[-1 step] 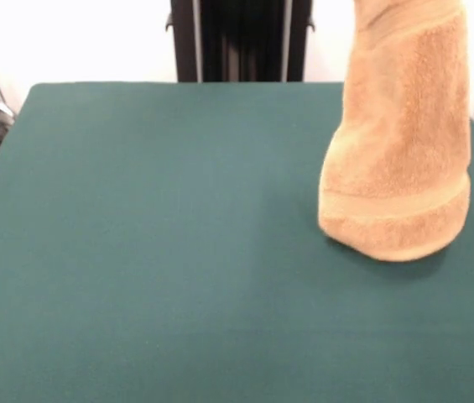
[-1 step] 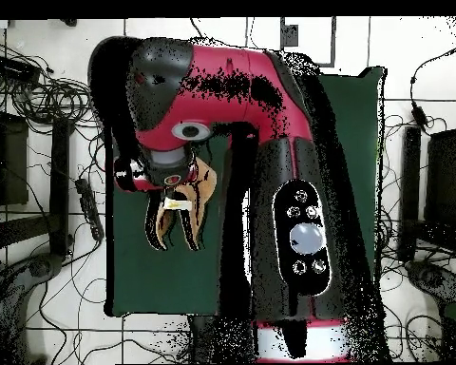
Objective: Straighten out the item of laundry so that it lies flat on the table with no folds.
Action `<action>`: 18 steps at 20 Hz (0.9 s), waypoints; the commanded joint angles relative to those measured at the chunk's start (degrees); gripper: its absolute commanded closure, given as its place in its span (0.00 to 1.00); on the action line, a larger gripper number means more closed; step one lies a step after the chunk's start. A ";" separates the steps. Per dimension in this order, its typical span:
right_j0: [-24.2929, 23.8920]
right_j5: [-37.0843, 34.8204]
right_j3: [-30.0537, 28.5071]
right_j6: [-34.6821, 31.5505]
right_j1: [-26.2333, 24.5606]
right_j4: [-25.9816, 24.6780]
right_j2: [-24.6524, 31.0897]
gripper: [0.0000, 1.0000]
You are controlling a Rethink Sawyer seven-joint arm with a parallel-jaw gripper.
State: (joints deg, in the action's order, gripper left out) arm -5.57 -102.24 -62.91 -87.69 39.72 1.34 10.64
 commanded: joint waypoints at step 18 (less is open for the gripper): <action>-4.56 8.00 -18.23 7.60 8.69 1.37 6.96 1.00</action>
State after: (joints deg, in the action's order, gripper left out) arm -10.26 -96.56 -72.49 -87.69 50.35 1.70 10.73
